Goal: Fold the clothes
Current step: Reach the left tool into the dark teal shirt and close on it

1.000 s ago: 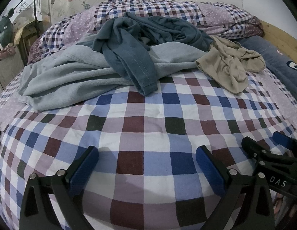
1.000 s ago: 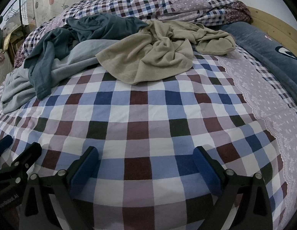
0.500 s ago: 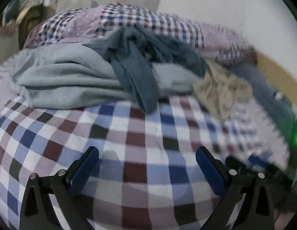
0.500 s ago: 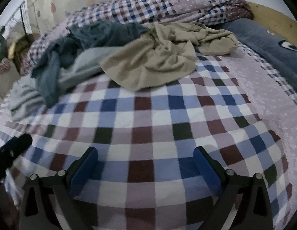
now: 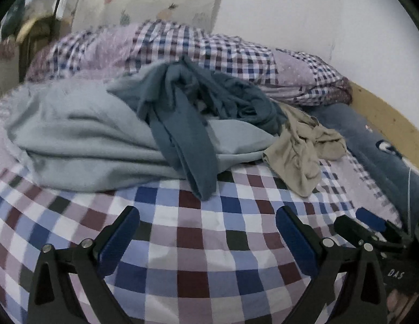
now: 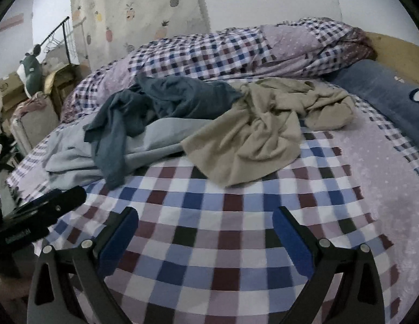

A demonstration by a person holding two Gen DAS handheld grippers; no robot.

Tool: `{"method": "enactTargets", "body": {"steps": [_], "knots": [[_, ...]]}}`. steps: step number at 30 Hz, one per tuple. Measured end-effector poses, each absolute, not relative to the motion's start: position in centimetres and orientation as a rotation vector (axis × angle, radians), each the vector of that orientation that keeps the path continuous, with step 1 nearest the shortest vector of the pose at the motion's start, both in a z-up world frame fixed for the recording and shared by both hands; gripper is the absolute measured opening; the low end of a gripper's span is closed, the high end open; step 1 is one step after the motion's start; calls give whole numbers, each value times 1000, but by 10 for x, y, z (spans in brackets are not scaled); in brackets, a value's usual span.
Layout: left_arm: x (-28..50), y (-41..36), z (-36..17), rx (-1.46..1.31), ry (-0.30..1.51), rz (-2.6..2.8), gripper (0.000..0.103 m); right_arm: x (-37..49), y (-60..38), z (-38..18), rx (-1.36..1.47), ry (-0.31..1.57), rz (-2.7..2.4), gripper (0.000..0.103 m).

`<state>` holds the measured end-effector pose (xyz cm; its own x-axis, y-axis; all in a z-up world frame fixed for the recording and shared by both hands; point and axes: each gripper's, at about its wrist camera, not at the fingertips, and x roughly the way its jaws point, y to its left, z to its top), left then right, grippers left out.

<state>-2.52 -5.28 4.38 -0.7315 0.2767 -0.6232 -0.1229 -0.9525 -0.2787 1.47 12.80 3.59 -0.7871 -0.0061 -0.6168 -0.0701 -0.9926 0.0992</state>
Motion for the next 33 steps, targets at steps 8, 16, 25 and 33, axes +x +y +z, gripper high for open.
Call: {"method": "enactTargets", "body": {"steps": [8,16,25,33], "knots": [[-55,-68,37,-1142,-387,2674,70,18,154,48,-961,293,2951,100],[-85,-51,24,-1228,-347,2570,63,12,145,44,-994,289,2968,91],[-103,-55,13,-1269,-436,2516,8,11,145,40,-1036,313,2971,76],[-73,-49,49,-1097,-561,2385,3,11,142,38,-1062,322,3003,59]]}}
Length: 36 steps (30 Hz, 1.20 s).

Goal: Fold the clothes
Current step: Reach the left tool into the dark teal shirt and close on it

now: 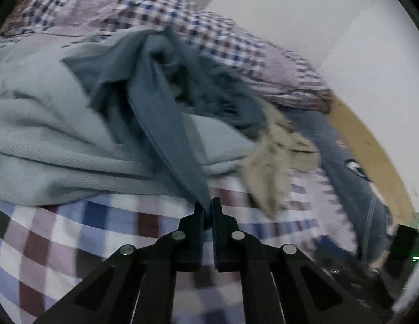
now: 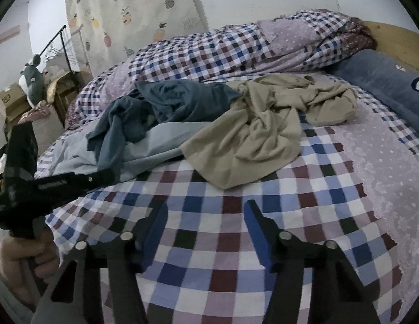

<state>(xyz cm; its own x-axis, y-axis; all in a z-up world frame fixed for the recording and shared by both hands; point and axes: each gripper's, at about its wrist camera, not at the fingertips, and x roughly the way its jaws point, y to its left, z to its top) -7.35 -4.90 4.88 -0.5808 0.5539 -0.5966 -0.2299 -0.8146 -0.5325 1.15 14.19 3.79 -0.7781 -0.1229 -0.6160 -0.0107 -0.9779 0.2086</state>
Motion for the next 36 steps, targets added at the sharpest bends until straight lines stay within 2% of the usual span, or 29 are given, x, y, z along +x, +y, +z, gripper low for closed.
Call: {"method": "enactTargets", "body": {"steps": [8,16,27,33,36], "knots": [[-49,-71,88,-984,-752,2244,3,28,97,54,844,-110,-2808,58],[-28,-69,110,-926,-619,2238,3,27,65,55,782,-115,-2729,58],[3,-97,130,-765,-554,2330,3,12,92,49,807,-473,-2699,59],[42,-106,168,-590,-545,2356,3,11,101,50,815,-548,-2698,60],[73,-105,196,-462,-466,2318,0,16,105,54,796,-567,-2703,60]]}}
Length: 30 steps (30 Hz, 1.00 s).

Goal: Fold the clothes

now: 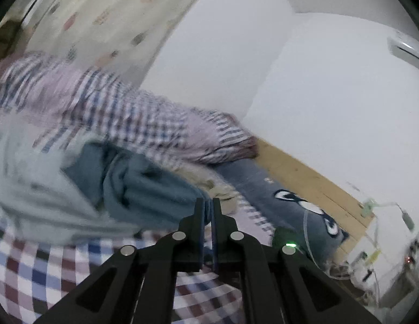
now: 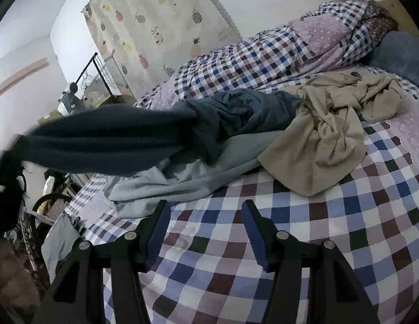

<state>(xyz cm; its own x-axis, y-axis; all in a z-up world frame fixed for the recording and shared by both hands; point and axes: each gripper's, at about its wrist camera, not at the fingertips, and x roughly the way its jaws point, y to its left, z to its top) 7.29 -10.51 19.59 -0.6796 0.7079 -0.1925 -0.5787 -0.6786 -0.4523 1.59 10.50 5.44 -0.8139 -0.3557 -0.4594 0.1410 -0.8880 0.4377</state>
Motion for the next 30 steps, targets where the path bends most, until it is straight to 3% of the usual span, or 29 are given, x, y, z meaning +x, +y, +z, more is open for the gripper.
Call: {"method": "enactTargets", "body": {"steps": [2,6,12,13,14,15,16,17,24,30], "knots": [[100,-96,205,-400,-374,2222,0,20,113,60,773,-578,-2722,60],[128,-66,175,-544,-188,2183,0,26,133,68,752,-611,-2770,60],[106,-63,116,-828,-268,2278,3,24,142,66,791,-659,-2773,60],[100,-69,112,-836,-309,2292,15,23,141,64,802,-671,-2764,60],[93,-75,108,-850,-365,2305,42,21,141,60,818,-685,-2751,60],[86,-85,102,-872,-439,2321,59,19,140,57,834,-696,-2742,60],[78,-94,96,-891,-523,2334,84,19,140,53,848,-708,-2735,60],[68,-100,86,-906,-615,2336,88,18,140,48,862,-722,-2726,60],[18,-114,31,-1163,-1064,2157,88,12,144,34,911,-786,-2707,60],[5,-91,32,-1236,-1012,2183,88,10,141,30,926,-790,-2694,60]]}}
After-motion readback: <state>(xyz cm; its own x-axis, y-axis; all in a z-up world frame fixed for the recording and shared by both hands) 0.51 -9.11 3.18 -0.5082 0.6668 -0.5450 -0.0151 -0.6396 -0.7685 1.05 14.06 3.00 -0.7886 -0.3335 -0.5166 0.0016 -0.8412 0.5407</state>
